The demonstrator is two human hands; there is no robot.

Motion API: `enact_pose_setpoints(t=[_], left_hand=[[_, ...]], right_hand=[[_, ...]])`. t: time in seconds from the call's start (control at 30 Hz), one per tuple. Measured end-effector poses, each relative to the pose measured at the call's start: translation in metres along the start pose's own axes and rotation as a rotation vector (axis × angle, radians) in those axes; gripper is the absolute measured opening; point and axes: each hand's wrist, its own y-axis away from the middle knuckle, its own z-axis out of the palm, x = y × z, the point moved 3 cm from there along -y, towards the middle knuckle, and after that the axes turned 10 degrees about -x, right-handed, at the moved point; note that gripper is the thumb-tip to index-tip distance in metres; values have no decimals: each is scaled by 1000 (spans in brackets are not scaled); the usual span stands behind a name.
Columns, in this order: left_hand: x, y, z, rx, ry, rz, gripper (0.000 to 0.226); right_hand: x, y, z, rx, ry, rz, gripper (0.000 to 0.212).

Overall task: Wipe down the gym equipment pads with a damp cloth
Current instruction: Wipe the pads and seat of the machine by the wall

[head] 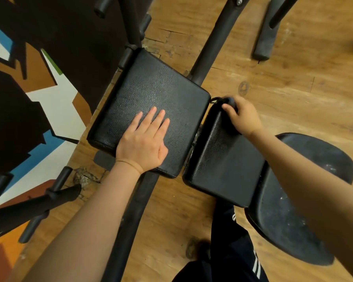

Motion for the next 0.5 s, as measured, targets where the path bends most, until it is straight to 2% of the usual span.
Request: enact_pose_setpoints(t=[0.07,0.2,0.37,0.5], left_hand=[[0,0,-1,-12,-7,-3,53],[1,0,-2,-23,-3,-2,54],[1,-2,-3,-33,-8,-11,54],[1,-1,-3,-45,-3,-15,54]], right_hand=[[1,1,2,8,-41,55,27],[15,10,-6,-85,-64,75,28],[62,51,-25,-141,-67,253,29],[47,37,-26,-153,-31,252,29]])
